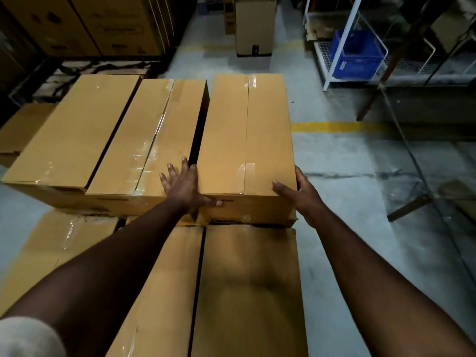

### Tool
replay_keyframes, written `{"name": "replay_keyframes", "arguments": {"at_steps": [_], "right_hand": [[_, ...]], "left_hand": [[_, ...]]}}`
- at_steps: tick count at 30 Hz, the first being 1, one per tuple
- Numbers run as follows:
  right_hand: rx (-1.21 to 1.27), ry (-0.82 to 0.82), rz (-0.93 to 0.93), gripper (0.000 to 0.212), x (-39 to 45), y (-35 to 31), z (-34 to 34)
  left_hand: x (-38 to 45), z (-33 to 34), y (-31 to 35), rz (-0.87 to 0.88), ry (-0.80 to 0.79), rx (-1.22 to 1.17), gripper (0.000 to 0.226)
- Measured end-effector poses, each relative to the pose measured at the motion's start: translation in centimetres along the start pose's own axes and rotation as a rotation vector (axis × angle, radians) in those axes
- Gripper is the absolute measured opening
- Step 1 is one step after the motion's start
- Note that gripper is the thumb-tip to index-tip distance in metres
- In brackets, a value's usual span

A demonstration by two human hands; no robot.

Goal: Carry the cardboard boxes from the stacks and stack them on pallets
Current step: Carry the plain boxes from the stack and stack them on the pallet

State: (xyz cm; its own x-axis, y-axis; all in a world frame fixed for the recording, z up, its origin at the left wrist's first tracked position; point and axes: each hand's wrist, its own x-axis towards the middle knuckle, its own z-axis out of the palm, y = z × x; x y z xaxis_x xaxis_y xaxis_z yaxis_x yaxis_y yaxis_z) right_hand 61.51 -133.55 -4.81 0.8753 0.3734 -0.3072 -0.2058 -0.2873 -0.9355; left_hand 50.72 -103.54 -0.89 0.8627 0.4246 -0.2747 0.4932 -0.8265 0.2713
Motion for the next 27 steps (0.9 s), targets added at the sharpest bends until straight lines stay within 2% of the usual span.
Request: {"name": "replay_keyframes", "arguments": {"at_steps": [4,9,14,16,19,23,27], "right_hand": [[-0.051,0.041,0.004,0.098,0.0,-0.2,0.2],[-0.521,0.177,-0.143,0.104,-3.5,0.5,1.9],[-0.695,0.233,-0.075,0.101,-8.1,0.1,4.2],[-0.693,0.249,-0.073,0.097,-10.6,-1.5,5.0],[-0.608,0.222,-0.167,0.078,-14.7,-4.9,6.3],[-0.27,0.111,-0.183,0.049,-20.8,-9.4,9.6],[-0.259,0.222,-0.192,0.027,-25.6,-11.1,14.1]], "left_hand": [[0.4,0.6,0.3,-0.013,-0.019,-0.12,0.143],[-0.5,0.5,0.9,0.04,-0.015,-0.143,0.147],[-4.0,-1.3,0.9,0.107,-0.042,-0.279,0.137],[-6.8,-2.4,0.9,0.116,-0.054,-0.261,0.127],[-11.5,-4.1,0.5,0.135,0.019,-0.28,0.099],[-19.0,-6.4,-1.2,0.145,0.161,-0.462,0.062],[-26.5,-7.0,-5.9,0.107,0.231,-0.552,0.04]]}}
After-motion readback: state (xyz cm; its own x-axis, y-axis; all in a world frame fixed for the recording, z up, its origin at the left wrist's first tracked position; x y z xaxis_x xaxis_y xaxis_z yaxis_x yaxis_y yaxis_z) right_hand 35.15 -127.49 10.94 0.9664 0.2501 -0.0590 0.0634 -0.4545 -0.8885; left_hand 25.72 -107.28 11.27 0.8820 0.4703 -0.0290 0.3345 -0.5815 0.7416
